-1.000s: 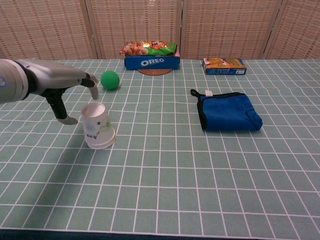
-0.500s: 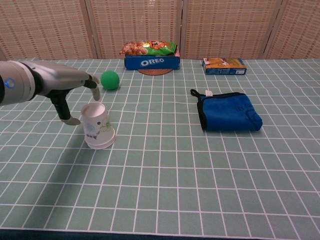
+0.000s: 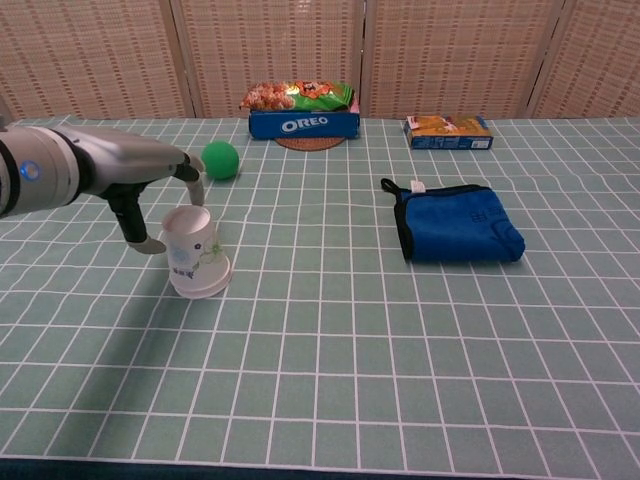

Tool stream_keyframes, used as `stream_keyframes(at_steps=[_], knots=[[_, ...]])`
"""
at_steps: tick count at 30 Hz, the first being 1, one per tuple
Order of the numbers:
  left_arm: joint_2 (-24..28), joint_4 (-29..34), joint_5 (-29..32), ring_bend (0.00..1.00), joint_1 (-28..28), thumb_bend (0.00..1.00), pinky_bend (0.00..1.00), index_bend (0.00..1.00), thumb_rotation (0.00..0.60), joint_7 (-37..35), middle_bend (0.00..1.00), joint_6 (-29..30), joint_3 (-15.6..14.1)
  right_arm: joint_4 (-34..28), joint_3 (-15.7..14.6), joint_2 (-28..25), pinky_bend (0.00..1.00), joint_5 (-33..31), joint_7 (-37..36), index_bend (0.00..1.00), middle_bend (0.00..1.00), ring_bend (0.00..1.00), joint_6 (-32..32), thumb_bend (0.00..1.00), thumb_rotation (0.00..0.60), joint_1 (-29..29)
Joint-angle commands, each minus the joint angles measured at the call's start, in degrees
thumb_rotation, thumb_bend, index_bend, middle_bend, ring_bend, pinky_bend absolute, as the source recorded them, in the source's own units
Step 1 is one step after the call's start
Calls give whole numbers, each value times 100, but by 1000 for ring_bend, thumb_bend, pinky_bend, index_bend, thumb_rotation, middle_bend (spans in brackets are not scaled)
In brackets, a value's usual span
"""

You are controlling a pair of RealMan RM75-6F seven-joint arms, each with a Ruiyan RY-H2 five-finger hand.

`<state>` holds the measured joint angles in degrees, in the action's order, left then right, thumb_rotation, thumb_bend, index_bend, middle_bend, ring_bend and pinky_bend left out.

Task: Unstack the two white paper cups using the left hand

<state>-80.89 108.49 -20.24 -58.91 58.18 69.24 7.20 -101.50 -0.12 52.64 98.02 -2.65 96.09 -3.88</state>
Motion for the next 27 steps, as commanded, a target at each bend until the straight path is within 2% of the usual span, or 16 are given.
stream_keyframes(at_steps=[1, 27], knots=[[2, -19, 2, 0, -22, 295, 0, 302, 600, -16, 0, -14, -9, -5, 2, -6, 0, -11, -1, 7, 0, 0, 2, 315, 600, -1], [38, -102, -65, 0, -124, 295, 0, 363, 600, -239, 0, -112, -97, -21, 2, -11, 0, -58, 40, 8, 0, 0, -22, 315, 600, 6]])
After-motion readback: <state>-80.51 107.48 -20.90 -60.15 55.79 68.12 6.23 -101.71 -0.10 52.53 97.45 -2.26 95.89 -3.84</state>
